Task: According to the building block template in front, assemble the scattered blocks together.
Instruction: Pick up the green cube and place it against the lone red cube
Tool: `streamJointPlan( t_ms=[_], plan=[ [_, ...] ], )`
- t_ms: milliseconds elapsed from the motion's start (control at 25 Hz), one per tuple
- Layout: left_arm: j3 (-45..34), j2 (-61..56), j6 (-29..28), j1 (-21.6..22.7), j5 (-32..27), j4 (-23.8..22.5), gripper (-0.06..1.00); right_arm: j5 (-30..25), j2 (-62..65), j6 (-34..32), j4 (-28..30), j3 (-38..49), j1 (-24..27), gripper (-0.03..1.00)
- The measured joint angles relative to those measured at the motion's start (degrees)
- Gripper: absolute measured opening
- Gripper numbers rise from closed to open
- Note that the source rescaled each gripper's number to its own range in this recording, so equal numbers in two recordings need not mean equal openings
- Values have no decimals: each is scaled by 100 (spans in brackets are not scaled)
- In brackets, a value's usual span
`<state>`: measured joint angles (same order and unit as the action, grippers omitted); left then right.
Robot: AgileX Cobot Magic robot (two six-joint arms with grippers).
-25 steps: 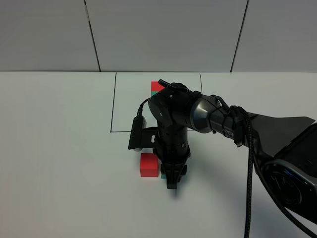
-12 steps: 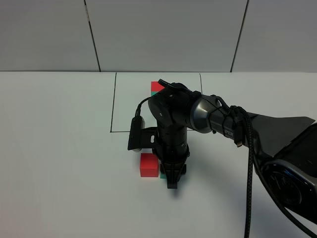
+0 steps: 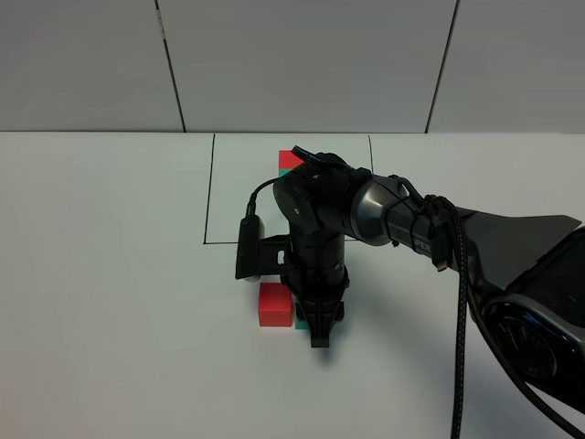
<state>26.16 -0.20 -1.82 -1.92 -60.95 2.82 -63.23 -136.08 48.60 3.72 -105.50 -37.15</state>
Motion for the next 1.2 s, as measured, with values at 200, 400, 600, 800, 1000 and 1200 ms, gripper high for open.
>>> streamJointPlan(
  t_ms=[200,400,600,800,1000,1200],
  plan=[
    [0,0,0,0,0,0,79,12,-23,39,0,-11,0,0],
    [0,0,0,0,0,0,79,1,-48,46,-7,-58,0,0],
    [0,0,0,0,0,0,79,1,-48,46,-7,-59,0,0],
    [0,0,0,0,0,0,79,1,-48,40,-7,-59,0,0],
    [0,0,0,0,0,0,79,53,-48,15,-24,-59,0,0],
    [0,0,0,0,0,0,79,99,-48,-23,-36,-59,0,0]
  ],
)
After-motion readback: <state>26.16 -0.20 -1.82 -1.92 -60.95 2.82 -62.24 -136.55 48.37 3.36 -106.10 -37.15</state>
